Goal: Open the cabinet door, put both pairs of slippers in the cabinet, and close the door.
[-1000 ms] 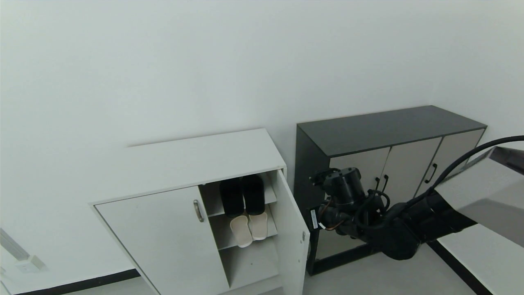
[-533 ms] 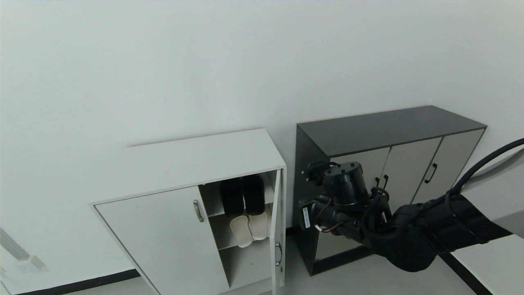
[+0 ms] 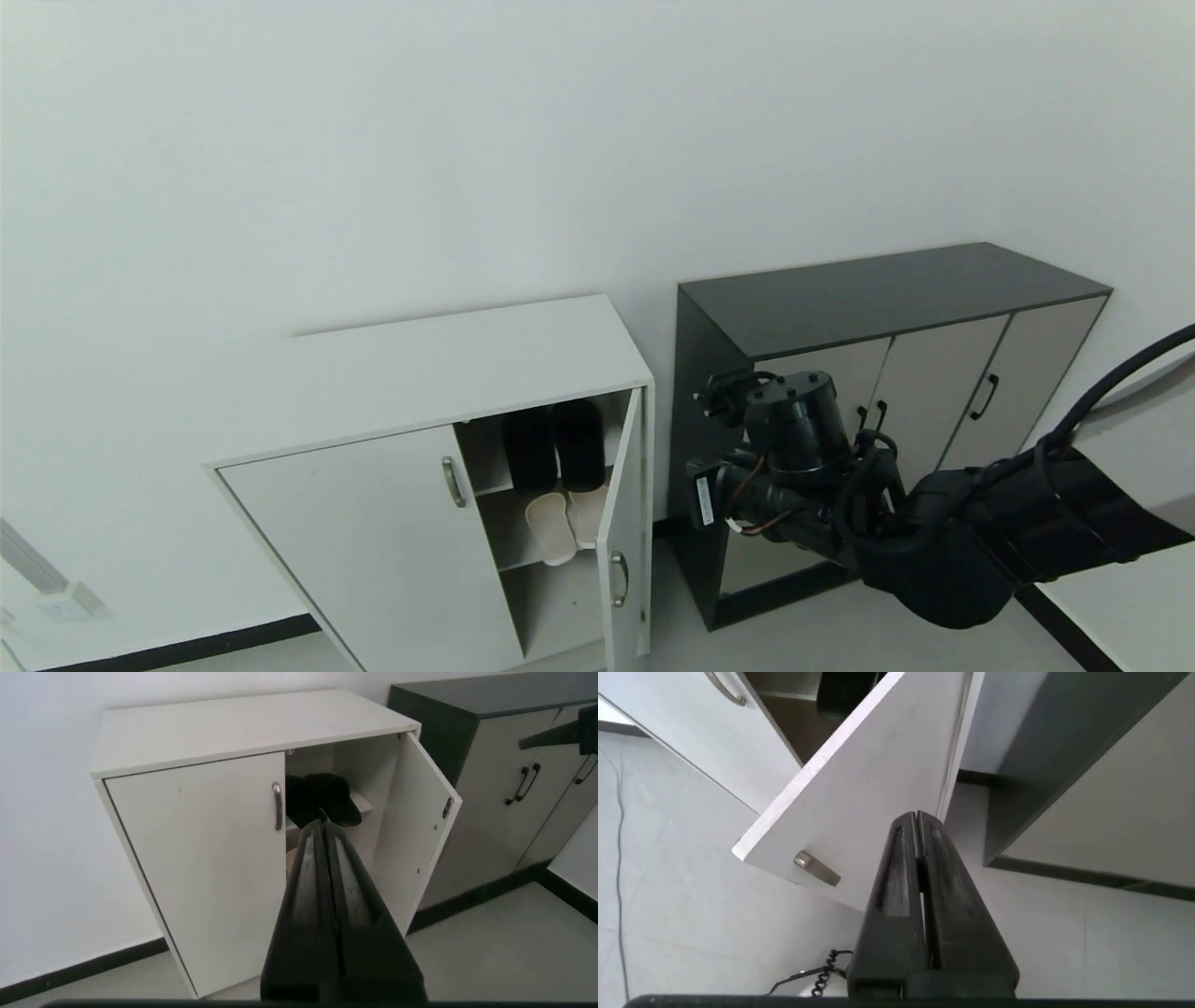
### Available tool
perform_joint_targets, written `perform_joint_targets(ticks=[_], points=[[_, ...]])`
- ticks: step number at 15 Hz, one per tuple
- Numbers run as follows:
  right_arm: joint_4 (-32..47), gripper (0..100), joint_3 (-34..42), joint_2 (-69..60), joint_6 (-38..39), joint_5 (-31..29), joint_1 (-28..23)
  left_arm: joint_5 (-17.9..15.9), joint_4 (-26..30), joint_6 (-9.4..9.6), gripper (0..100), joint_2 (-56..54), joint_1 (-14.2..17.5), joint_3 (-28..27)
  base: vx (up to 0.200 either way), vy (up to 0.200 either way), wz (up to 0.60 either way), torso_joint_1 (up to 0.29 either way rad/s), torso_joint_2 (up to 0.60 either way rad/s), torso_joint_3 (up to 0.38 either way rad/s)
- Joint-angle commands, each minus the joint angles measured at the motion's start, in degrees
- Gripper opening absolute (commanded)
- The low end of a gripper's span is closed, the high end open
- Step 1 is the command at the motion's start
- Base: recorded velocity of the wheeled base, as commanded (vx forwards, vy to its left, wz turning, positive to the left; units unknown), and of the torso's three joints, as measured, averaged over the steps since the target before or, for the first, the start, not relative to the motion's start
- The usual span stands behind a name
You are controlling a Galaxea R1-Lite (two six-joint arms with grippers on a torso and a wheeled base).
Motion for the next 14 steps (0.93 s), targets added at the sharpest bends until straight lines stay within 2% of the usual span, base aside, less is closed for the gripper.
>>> perform_joint_targets(ticks=[1, 5, 10, 14], points=[[-0.1, 0, 0.1, -0.1, 0.0, 0.5, 0.0, 0.0, -0.1, -0.02, 0, 0.1, 0.1, 0.0, 0.000, 0.000, 0.60, -0.007, 0.00, 0.002], [-0.2, 0, 0.9, -0.1, 0.1, 1.6, -0.1, 0.0, -0.1, -0.02, 0, 0.1, 0.1, 0.0, 0.000, 0.000, 0.60, 0.004, 0.00, 0.001], [-0.2, 0, 1.3, -1.2, -0.5, 1.8, -0.6, 0.0, -0.1, -0.02, 0, 0.1, 0.1, 0.0, 0.000, 0.000, 0.00, 0.000, 0.00, 0.000], [0.4, 0, 4.4, -4.2, -2.6, 1.6, -3.2, 0.0, -0.1, -0.02, 0, 0.1, 0.1, 0.0, 0.000, 0.000, 0.00, 0.000, 0.00, 0.000]])
